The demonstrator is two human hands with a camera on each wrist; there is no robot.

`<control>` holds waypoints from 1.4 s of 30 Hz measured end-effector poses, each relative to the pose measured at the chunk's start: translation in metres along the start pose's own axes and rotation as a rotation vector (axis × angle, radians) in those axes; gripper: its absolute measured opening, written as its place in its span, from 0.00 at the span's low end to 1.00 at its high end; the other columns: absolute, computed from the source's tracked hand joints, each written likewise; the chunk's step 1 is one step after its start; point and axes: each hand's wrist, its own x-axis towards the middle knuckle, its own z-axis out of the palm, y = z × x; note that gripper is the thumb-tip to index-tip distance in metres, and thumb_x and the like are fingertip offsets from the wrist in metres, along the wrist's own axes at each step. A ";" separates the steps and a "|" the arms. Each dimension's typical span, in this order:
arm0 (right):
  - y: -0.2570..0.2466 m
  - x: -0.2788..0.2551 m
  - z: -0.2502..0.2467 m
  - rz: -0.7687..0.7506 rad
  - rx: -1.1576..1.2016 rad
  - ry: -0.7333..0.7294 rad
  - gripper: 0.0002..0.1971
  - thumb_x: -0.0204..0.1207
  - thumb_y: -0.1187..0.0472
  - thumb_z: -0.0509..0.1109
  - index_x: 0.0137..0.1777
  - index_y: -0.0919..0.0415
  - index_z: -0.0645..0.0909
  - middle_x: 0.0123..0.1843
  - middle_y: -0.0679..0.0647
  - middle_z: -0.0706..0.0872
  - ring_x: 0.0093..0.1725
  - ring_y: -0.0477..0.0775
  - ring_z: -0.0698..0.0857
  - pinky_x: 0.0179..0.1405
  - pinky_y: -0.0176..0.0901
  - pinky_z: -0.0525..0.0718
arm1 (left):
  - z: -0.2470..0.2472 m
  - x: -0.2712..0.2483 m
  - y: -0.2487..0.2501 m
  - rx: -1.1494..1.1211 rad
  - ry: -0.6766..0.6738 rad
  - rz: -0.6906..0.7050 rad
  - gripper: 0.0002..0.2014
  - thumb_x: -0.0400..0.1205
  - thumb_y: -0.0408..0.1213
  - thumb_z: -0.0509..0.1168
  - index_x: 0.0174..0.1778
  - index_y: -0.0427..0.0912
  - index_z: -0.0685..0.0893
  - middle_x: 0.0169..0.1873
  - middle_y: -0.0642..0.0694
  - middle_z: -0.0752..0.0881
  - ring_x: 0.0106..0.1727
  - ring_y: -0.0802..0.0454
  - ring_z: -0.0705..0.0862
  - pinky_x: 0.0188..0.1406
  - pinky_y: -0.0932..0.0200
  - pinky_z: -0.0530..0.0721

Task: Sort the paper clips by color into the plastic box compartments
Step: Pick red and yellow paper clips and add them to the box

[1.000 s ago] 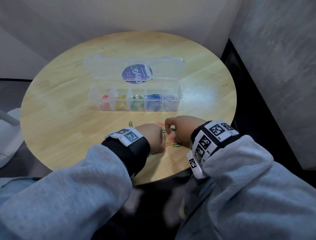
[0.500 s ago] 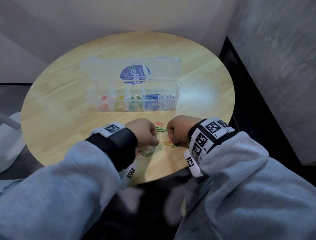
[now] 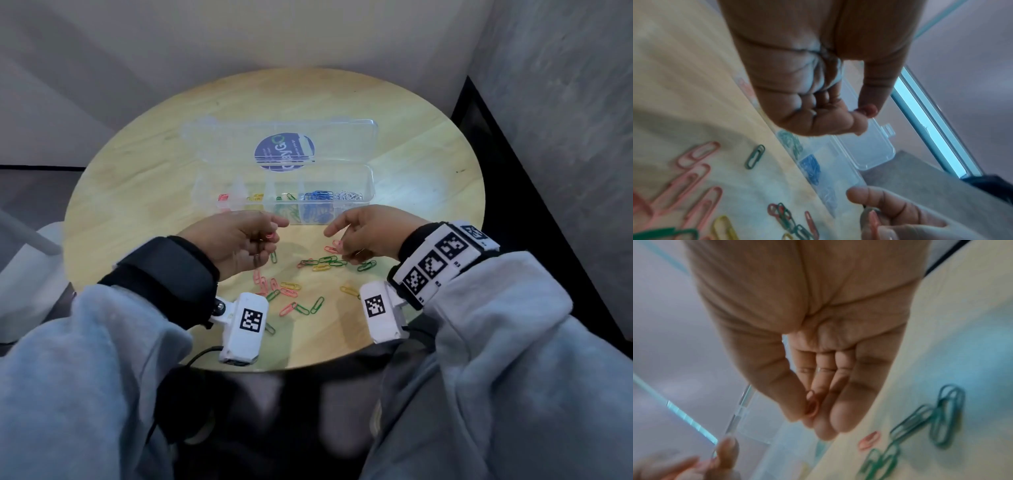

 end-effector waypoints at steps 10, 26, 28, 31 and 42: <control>-0.019 0.010 0.013 0.125 0.074 0.058 0.07 0.78 0.72 0.58 0.40 0.63 0.72 0.33 0.57 0.74 0.29 0.52 0.76 0.21 0.34 0.76 | -0.025 0.001 -0.005 0.068 0.118 -0.065 0.08 0.80 0.35 0.60 0.36 0.41 0.81 0.22 0.50 0.72 0.20 0.58 0.68 0.15 0.70 0.65; -0.010 0.047 0.027 0.251 -0.880 0.172 0.14 0.77 0.55 0.65 0.58 0.62 0.80 0.57 0.56 0.84 0.46 0.54 0.78 0.48 0.43 0.77 | -0.027 0.014 -0.036 1.429 0.366 0.161 0.10 0.79 0.49 0.61 0.44 0.46 0.80 0.39 0.49 0.80 0.43 0.47 0.77 0.35 0.59 0.69; -0.010 0.051 0.027 0.270 -0.910 0.161 0.15 0.78 0.54 0.64 0.58 0.63 0.80 0.56 0.57 0.84 0.47 0.55 0.78 0.50 0.43 0.78 | -0.026 0.015 -0.037 1.451 0.357 0.158 0.10 0.78 0.49 0.62 0.43 0.47 0.80 0.39 0.50 0.80 0.43 0.47 0.77 0.31 0.59 0.67; -0.009 0.054 0.028 0.282 -0.923 0.154 0.14 0.77 0.54 0.64 0.56 0.63 0.80 0.53 0.57 0.83 0.48 0.55 0.78 0.52 0.44 0.79 | -0.024 0.016 -0.039 1.473 0.331 0.159 0.09 0.78 0.49 0.63 0.42 0.48 0.79 0.40 0.50 0.80 0.43 0.47 0.77 0.32 0.59 0.67; -0.015 0.037 0.024 0.223 -0.714 0.117 0.07 0.70 0.58 0.71 0.39 0.62 0.80 0.39 0.55 0.83 0.39 0.54 0.80 0.41 0.42 0.78 | -0.027 0.021 -0.041 1.378 0.245 0.182 0.12 0.74 0.55 0.68 0.37 0.51 0.79 0.34 0.55 0.77 0.43 0.51 0.78 0.27 0.61 0.65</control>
